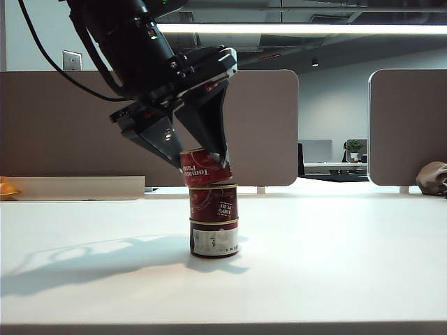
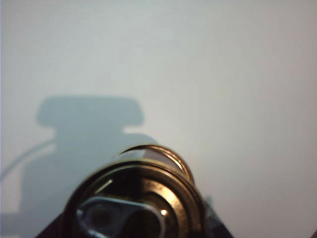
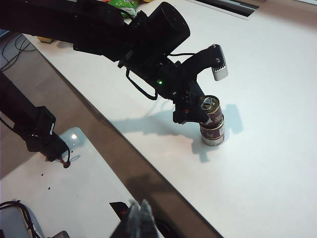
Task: Pick up the cans one by one and stack them together.
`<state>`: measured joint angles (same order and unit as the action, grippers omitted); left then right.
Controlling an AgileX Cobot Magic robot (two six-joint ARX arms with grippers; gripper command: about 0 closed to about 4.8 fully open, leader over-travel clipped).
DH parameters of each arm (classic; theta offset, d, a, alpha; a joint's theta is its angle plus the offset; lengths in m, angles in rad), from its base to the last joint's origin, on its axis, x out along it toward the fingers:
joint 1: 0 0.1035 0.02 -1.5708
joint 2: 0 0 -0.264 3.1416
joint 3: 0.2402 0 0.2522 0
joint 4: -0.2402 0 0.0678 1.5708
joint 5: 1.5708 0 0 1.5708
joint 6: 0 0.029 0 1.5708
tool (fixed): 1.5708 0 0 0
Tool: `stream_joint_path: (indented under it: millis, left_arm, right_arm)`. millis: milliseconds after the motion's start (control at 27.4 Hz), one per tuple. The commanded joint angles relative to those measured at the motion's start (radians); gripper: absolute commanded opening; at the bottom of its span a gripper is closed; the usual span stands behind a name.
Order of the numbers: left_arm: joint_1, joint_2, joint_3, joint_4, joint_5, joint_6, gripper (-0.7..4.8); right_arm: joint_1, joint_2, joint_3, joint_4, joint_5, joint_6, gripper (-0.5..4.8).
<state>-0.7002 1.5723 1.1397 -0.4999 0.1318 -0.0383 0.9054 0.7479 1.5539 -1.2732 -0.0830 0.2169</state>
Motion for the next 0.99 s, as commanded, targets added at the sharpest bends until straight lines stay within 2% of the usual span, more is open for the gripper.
stream_joint_path:
  millis: [37,767,841,914,987]
  left_arm:
    - [0.001,-0.003,0.005,0.035,0.028,0.004,2.46]
    - [0.002,-0.003,0.005,0.004,0.000,0.031,2.47]
    - [0.002,-0.003,0.005,0.005,0.003,0.031,2.61]
    - [0.002,-0.003,0.005,0.008,0.003,0.031,3.09]
    - [0.002,-0.002,0.005,0.009,0.003,0.031,3.09]
  right_arm:
    - [0.000,0.000,0.002,0.012,-0.005,0.004,-0.05]
    - [0.000,0.000,0.002,0.012,-0.005,0.005,-0.05]
    - [0.000,0.000,0.002,0.012,-0.005,0.005,-0.05]
    - [0.000,0.000,0.002,0.012,-0.005,0.005,-0.05]
    - [0.000,0.000,0.002,0.012,-0.005,0.005,-0.05]
